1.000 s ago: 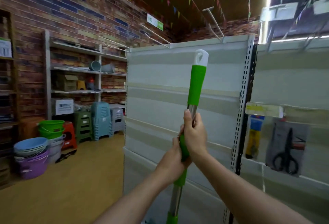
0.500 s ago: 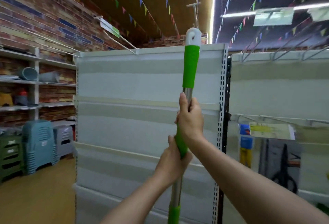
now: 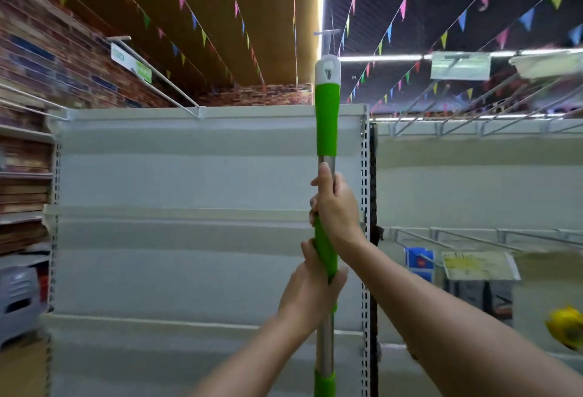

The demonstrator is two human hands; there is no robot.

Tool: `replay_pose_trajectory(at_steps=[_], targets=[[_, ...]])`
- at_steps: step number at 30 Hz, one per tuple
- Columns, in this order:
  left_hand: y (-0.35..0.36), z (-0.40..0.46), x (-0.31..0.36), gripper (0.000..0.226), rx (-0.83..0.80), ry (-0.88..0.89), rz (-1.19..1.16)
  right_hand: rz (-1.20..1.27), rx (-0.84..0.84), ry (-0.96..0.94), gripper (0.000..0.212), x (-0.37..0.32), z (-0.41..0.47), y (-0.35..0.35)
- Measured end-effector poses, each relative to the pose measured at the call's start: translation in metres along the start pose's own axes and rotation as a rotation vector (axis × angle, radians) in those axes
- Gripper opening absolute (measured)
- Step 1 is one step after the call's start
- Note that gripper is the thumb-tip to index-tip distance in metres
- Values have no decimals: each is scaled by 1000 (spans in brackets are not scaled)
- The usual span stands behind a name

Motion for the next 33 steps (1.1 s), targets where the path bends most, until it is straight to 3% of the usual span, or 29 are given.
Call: replay_pose_trajectory(at_steps=[8, 25, 33], targets=[[8, 17, 12, 23, -75, 55, -46, 25, 8, -24, 37, 0, 19, -9], [4, 36, 12, 36, -57, 49, 19, 31, 11, -14, 39, -2, 34, -6], [-1, 54, 5, 29, -62, 22, -24, 36, 21, -5, 40, 9, 40, 0]])
Point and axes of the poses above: each hand's wrist, its own z-axis towards the middle knuckle, its own y-axis out of the palm, x = y × z, the point moved 7 cm from there along z, towards the middle knuckle, and after that the axes turned 7 degrees about -z, right-handed, at the moved point
